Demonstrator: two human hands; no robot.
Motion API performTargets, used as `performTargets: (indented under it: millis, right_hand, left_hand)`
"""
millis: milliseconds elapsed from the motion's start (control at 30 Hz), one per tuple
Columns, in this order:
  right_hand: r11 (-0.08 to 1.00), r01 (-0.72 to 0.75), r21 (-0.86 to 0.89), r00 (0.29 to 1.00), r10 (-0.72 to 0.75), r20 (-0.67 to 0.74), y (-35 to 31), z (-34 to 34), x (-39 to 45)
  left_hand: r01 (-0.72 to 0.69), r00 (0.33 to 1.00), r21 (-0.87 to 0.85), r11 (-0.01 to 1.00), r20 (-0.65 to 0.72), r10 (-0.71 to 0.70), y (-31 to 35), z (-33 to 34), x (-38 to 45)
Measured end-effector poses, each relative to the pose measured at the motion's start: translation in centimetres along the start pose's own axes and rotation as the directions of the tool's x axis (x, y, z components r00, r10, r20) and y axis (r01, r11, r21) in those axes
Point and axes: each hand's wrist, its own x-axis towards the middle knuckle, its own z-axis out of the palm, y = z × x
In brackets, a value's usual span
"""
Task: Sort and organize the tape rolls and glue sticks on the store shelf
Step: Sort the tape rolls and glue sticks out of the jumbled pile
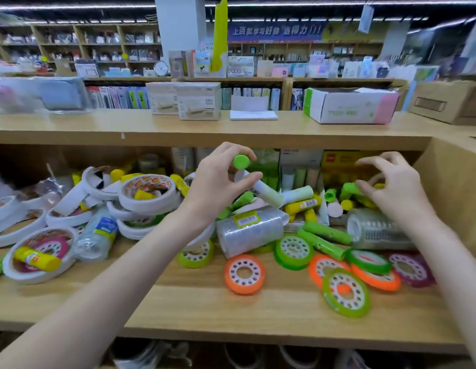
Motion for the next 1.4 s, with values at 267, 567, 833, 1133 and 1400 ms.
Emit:
performTargets:
  millis: [267,567,833,1133,1400]
  right_hand:
    - [0.976,0.18,-0.126,0.972,-0.196,-0.13,-0.8,1.6,-0.1]
    - [0.943,0.223,-0.246,0.924,-0.124,0.362,0.1,3.6,-0.6]
    - [0.961,0.236,0.143,0.971,-0.238,-0.003,-2.4,1.3,-2.7]
    - [0.809,-0.139,0.571,0.932,-0.087,0.351,-4.7,1.1,-6.5]
    - [0.995,0.089,0.055,0.996,-0.088,-0.027,-2.1,-0.9,-4.3]
  left_hand:
    - [-0.022,1.0,-0.047,0.999,-0.002,0.022,0.2,1.9,0.5]
    - [0.017,1.0,-0.057,0.998,0.011,-0.017,0.0,2.9,0.3]
    - [0.026,1.0,-0.096,0.995,0.008,-0.026,0.7,3.4,-0.1]
    - [0.014,0.999,-0.168,0.986,-0.026,-0.019,2.8,6.0,-0.7]
    - [0.042,0.999,-0.092,0.995,0.014,-0.041,1.4,5.4,-0.4]
